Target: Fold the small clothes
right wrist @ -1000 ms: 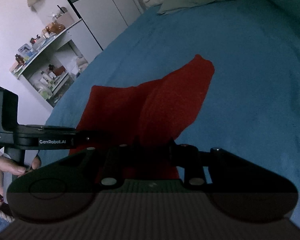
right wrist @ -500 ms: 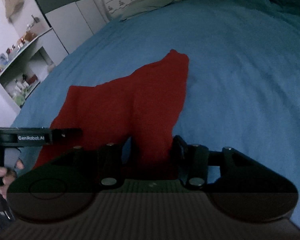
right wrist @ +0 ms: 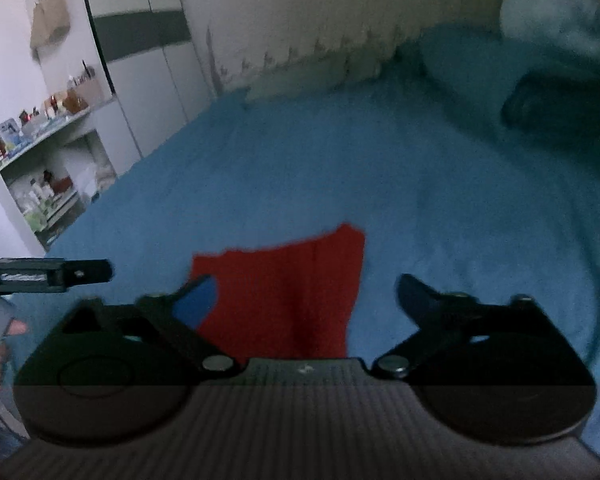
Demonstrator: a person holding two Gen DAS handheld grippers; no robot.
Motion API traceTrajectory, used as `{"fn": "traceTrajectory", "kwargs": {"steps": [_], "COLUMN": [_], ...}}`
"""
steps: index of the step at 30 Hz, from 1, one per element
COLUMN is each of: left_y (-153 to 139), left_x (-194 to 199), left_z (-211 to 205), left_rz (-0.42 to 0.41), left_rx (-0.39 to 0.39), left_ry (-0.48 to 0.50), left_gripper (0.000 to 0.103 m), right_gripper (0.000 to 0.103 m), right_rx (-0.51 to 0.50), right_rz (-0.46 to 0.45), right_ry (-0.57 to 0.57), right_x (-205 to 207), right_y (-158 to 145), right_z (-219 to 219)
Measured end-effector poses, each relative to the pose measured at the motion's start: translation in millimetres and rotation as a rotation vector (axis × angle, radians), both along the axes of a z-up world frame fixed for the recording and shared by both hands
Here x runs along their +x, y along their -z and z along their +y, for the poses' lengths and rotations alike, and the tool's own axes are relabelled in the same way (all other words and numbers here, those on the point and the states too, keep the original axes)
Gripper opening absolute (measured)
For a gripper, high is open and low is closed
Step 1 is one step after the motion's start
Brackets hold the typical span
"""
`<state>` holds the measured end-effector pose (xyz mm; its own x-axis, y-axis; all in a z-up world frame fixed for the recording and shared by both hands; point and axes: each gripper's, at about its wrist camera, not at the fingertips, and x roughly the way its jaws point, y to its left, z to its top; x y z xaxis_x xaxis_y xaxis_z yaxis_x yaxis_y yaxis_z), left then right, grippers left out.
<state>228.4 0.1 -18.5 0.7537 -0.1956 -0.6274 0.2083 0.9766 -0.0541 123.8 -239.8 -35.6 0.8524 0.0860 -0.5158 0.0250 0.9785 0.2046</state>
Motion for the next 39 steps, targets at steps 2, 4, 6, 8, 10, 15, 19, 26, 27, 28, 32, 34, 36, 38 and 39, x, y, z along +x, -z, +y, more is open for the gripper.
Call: {"fn": "traceTrajectory", "kwargs": {"steps": [2,4,6,8,10,15,19,26,27,28,32,34,36,38,39], "left_y": [-18,-36,-49,-58,-64,-60,-53,-31,-30,-30,-31,-30,-29,-27,-27], "left_x": [-22,-48,-76,-98,-118,-160,-185,-195,-196,-196,-197,-197,-197,-199,-199], "left_z": [1,3,6,9,12,14,10,2,1,0,-3,-4,-5,-5,-5], "left_rz": [-0.016,-0.023,-0.040,-0.035,-0.021,-0.025,-0.018,-0.006,-0.008,-0.009,-0.029,-0.033,-0.030,-0.029,-0.029], "left_rx": [0.015,0.028,0.025,0.030,0.038,0.041,0.064,0.120,0.120,0.121,0.127,0.133,0.133,0.130,0.132], "left_ry": [-0.025,-0.053,-0.070,-0.094,-0.117,-0.137,-0.093,-0.068,-0.064,-0.059,-0.046,-0.047,-0.047,-0.044,-0.044], "left_gripper": [0.103,0.103,0.103,0.103,0.103,0.103,0.103,0.103,0.103,0.103,0.103,0.103,0.103,0.103,0.103], "right_gripper": [0.103,0.103,0.103,0.103,0.103,0.103,0.103,0.103,0.103,0.103,0.103,0.103,0.103,0.103,0.103], "right_rx": [-0.020,-0.018,-0.016,-0.037,-0.072,-0.146,-0.162,-0.219,-0.213,-0.211,-0.204,-0.200,-0.200,-0.197,-0.196], "right_rz": [-0.027,-0.027,-0.029,-0.028,-0.020,0.071,0.116,0.188,0.192,0.195,0.199,0.199,0.200,0.204,0.205], "right_ry": [0.026,0.046,0.060,0.066,0.068,0.084,0.106,0.129,0.127,0.129,0.142,0.143,0.145,0.145,0.144], "right_x": [-27,-50,-76,-100,-123,-163,-184,-190,-191,-191,-188,-185,-185,-184,-184], "right_y": [-29,-55,-77,-94,-107,-113,-94,-58,-57,-55,-53,-53,-53,-52,-52], "right_z": [5,7,13,21,32,56,67,77,77,77,75,73,71,69,69]}}
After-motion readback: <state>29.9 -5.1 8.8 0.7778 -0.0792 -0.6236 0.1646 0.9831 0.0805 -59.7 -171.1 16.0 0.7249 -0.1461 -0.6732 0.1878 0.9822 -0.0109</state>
